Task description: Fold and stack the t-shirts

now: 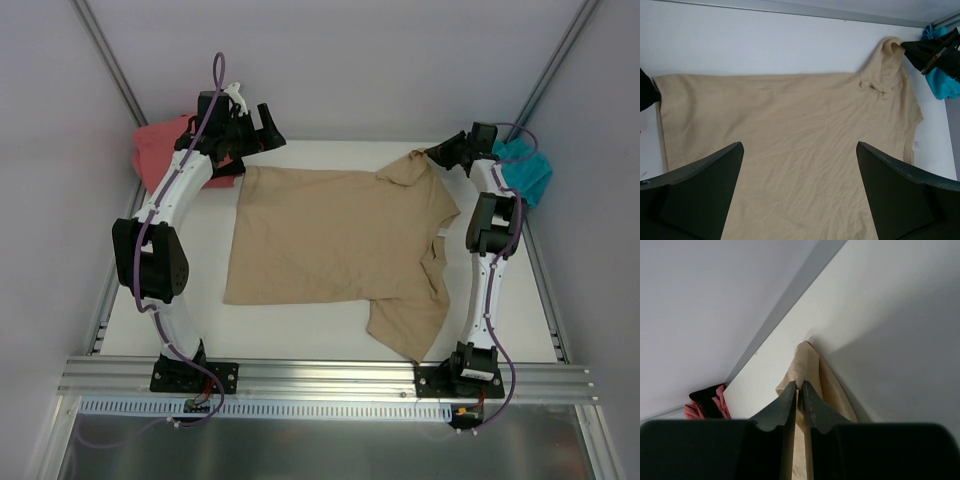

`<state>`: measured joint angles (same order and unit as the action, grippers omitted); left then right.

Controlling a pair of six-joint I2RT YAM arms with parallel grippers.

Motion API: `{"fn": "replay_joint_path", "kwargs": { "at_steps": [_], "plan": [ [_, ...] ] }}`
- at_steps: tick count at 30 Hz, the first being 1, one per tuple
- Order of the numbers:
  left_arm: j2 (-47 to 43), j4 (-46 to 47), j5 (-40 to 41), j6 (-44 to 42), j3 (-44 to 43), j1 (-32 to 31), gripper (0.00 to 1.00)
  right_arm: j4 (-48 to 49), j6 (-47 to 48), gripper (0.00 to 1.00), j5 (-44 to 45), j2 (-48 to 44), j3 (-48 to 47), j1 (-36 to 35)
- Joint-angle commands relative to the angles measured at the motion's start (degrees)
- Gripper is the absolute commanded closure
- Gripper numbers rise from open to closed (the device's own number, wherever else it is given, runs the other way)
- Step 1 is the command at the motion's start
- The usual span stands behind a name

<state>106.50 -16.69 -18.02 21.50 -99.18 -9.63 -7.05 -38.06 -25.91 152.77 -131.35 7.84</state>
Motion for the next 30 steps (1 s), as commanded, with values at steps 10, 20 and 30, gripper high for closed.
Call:
{"fn": "replay_joint_path", "kwargs": {
  "at_steps": [10,20,30],
  "plan": [
    [-2.1,1.0,-1.1,-1.0,0.5,1.1,0.01,1.8,-1.0,1.00,0.2,-1.2,-1.2,-0.3],
    [2.0,-0.4,11.5,-1.4,4.3,1.9,0.01,1.5,0.1,0.99,-0.5,-4.8,1.1,0.3],
    [15.8,2.4,11.9,0.7,-1.3,3.2,0.01,-0.2,1.3,0.99,-2.2,-7.3,2.9,0.6]
  ]
}}
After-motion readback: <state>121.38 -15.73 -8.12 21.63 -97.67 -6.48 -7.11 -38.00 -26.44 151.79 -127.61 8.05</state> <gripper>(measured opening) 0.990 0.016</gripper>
